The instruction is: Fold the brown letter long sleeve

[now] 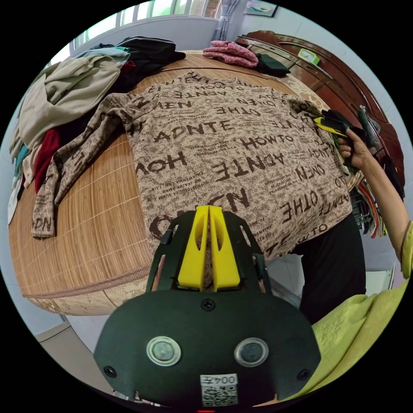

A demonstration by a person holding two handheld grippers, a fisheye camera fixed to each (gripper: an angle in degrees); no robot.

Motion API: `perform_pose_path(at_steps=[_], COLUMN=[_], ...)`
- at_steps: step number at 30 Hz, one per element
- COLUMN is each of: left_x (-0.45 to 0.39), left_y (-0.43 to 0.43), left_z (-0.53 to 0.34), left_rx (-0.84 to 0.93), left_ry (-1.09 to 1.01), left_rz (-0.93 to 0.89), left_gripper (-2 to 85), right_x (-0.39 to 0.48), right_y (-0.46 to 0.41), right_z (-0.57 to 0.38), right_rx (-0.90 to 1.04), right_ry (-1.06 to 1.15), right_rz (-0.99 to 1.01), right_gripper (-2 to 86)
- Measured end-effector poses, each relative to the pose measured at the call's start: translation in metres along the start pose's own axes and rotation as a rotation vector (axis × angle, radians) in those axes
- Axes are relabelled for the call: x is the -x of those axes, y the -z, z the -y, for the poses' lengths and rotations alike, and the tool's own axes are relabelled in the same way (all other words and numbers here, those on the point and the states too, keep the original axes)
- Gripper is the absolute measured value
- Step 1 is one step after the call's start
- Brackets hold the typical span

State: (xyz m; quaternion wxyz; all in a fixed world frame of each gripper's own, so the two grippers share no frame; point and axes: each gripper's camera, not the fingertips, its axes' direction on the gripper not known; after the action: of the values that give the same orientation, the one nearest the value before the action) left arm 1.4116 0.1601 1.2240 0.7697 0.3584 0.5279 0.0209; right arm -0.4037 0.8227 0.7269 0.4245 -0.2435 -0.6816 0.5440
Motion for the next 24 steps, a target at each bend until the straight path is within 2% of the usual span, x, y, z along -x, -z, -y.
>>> perform_pose_path(at_steps=[3, 5, 6, 12, 17, 24], left_x=[0.003, 0.004, 0.005, 0.021, 0.028, 0.036], left_y=[-0.008, -0.013, -0.017, -0.035, -0.05, -0.07], left_z=[-0.01, -0.017, -0.021, -0.044, -0.064, -0.094], left_rx=[-0.003, -0.005, -0.005, -0.012, -0.019, -0.027], left_ry=[-0.006, -0.009, -0.012, 0.012, 0.012, 0.006], left_rz=[0.003, 0.008, 0.012, -0.029, -0.027, -0.002], left_gripper=[0.2, 0.3, 0.3, 0.2, 0.2, 0.3], right_x=[0.0, -0.023, -0.03, -0.081, -0.133, -0.194], right_y=[-0.017, -0.031, -0.033, 0.02, 0.089, 0.092], right_z=[0.013, 0.022, 0.023, 0.007, -0.092, -0.222], right_rx=[0.079, 0.127, 0.139, 0.093, 0.081, 0.109], right_ry=[0.059, 0.01, 0.0, -0.045, -0.108, -0.338], right_rz=[-0.158, -0.357, -0.355, -0.108, 0.199, 0.395], right_gripper=[2.8, 3.5, 4.1, 7.3, 11.1, 12.3])
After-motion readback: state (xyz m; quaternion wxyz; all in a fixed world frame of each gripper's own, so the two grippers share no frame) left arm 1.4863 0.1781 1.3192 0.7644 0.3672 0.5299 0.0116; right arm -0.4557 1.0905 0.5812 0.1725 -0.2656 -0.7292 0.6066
